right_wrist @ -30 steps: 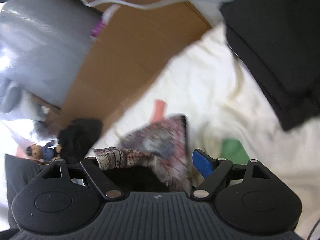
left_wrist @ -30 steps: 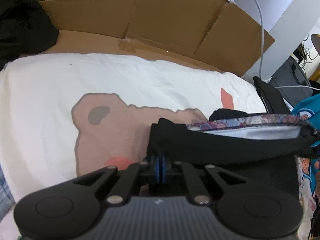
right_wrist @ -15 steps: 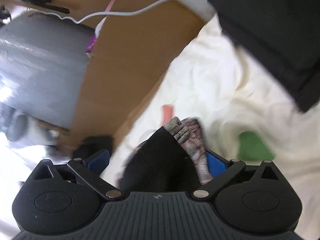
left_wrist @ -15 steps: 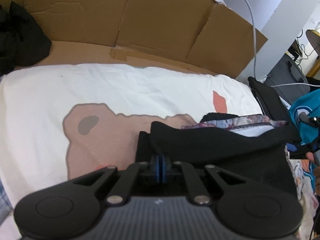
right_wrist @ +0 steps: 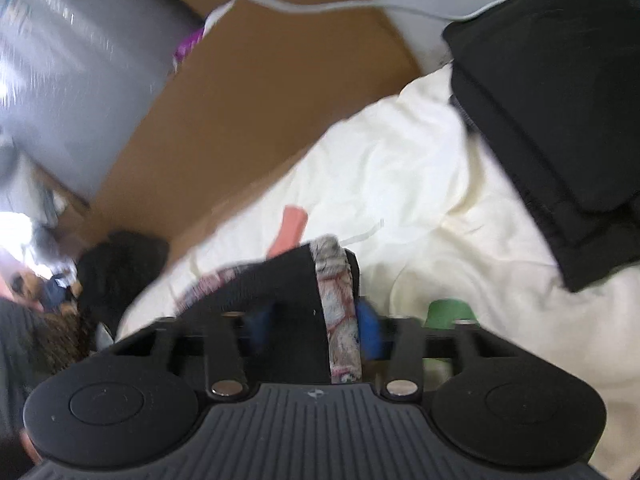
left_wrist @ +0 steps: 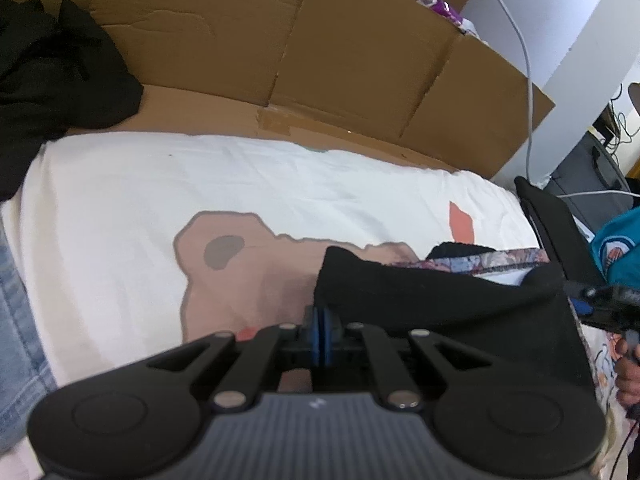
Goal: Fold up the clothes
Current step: 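Fold the shorts over with the right tool toward the left tool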
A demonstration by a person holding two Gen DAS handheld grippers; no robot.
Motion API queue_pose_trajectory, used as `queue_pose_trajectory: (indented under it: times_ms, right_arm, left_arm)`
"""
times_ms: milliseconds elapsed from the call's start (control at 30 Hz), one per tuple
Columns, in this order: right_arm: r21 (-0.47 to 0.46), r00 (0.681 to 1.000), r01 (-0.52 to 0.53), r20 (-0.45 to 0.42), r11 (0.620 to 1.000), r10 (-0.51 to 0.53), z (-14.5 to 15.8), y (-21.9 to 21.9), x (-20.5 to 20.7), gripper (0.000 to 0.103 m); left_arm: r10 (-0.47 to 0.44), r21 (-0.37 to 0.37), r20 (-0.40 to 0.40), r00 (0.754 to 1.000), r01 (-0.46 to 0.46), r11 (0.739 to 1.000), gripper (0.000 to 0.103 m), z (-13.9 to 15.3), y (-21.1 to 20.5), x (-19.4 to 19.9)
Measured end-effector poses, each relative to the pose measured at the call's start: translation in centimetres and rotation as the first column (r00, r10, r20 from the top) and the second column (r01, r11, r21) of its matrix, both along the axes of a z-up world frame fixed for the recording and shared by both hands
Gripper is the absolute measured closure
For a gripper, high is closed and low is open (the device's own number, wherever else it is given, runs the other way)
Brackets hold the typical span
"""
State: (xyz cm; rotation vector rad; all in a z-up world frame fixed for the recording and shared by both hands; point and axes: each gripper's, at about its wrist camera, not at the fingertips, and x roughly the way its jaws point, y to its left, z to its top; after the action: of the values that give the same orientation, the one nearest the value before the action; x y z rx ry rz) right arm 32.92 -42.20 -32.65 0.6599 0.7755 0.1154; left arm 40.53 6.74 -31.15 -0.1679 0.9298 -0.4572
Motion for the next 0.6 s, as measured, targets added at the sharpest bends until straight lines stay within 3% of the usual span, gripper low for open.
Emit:
queue_pose_trajectory:
  times_ms: [33, 167, 233, 433, 500, 533, 567, 600]
  right_arm:
    - [-0.029, 1.0, -0.009, -0.004, 1.0, 0.009, -0.2, 0.5, 0.1, 0.101]
    - [-0.023, 0.992, 0.054, 0.116, 0.998, -0.051, 1.2, 0.0, -0.9, 0.102]
    - [-0.017, 0.988, 0.078, 0.137, 0.997, -0.075, 1.5, -0.4, -1.1, 0.102]
    - [-0.028, 0.998, 0.061, 0.036, 0.998, -0.06, -0.2, 0.2, 0.3, 0.097]
    - [-0.021, 0.998, 0.053, 0.044, 0.998, -0.052, -0.2, 0.2, 0.9, 0.085]
    - [-0.015, 0.997, 0.05, 0.053, 0.999, -0.049, -0.1, 0.1, 1.1, 0.064]
    - [-0.011, 0.997, 0.054, 0.064, 0.998, -0.053, -0.1, 0.0, 1.2, 0.049]
    - [-0.013, 0.997, 0.052, 0.065, 0.999, -0.051, -0.2, 0.1, 1.4, 0.047]
  left_arm:
    - [0.004, -0.005, 0.001, 1.0, -0.004, 1.0, 0.1, 0.0, 0.2, -0.1]
    - [0.019, -0.04, 0.022, 1.0, -0.018, 0.999, 0.101, 0.5, 0.9, -0.6]
    - [0.027, -0.05, 0.024, 0.999, -0.026, 0.998, 0.101, 0.6, 1.1, -0.7]
    - [0.088, -0.011, -0.063, 0.994, -0.089, 0.996, 0.097, -1.1, 1.2, 0.4]
    - [0.096, -0.028, -0.082, 0.992, -0.099, 0.995, 0.09, -1.2, 1.3, 0.5]
    - [0.092, -0.031, -0.079, 0.993, -0.094, 0.995, 0.086, -1.2, 1.3, 0.6]
    - [0.086, -0.033, -0.074, 0.994, -0.089, 0.996, 0.075, -1.1, 1.2, 0.6]
    - [0.08, -0.034, -0.07, 0.994, -0.083, 0.996, 0.066, -1.1, 1.0, 0.7]
